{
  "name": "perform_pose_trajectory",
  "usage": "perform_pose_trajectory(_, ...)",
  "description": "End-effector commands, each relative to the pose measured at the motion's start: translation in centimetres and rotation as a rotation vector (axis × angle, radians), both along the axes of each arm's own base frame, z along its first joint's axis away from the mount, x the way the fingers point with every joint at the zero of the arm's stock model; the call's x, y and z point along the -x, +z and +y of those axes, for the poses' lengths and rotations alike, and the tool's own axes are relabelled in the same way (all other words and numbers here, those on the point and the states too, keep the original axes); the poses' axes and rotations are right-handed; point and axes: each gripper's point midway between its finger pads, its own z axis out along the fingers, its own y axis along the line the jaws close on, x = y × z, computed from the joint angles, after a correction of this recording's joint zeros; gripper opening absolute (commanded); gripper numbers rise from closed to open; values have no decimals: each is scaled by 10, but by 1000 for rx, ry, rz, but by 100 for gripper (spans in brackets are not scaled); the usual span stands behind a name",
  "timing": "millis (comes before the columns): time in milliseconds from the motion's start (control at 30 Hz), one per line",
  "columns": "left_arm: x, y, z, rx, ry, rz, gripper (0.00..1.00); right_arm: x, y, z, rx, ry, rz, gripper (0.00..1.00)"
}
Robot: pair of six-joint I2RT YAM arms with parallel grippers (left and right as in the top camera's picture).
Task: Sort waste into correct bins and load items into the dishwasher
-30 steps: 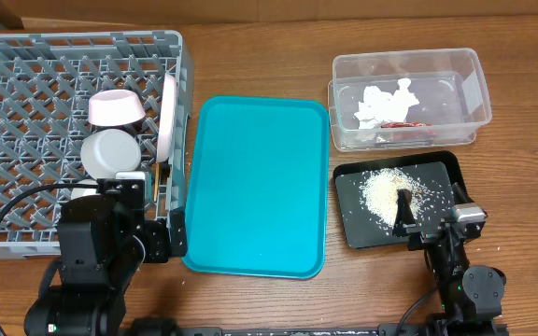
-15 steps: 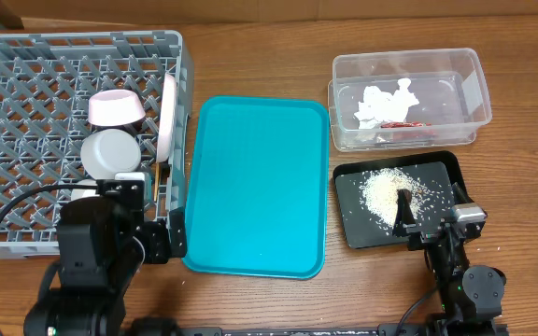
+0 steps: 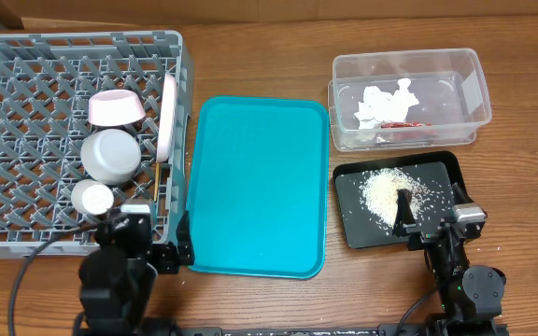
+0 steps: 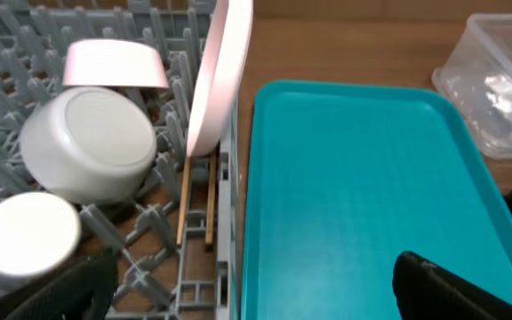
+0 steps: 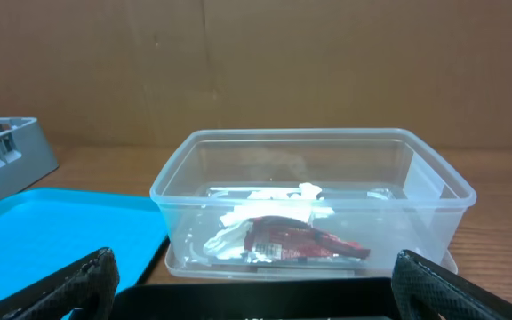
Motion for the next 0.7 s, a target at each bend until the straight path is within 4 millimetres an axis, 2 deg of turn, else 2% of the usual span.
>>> perform_pose_trajectory(0, -6, -13, 0, 0, 1, -101, 100, 0, -2, -2, 7, -9, -5, 100)
perform_pose_trajectory(167, -12, -22, 0, 36, 15, -231, 100, 0, -2, -2, 7, -9, -5, 100)
perform_pose_trajectory(533, -36, -9, 6, 15, 40, -522, 100, 0, -2, -2, 7, -9, -5, 100)
perform_pose_trajectory(667, -36, -11, 6, -22, 31, -528, 100, 0, -2, -2, 7, -9, -5, 100)
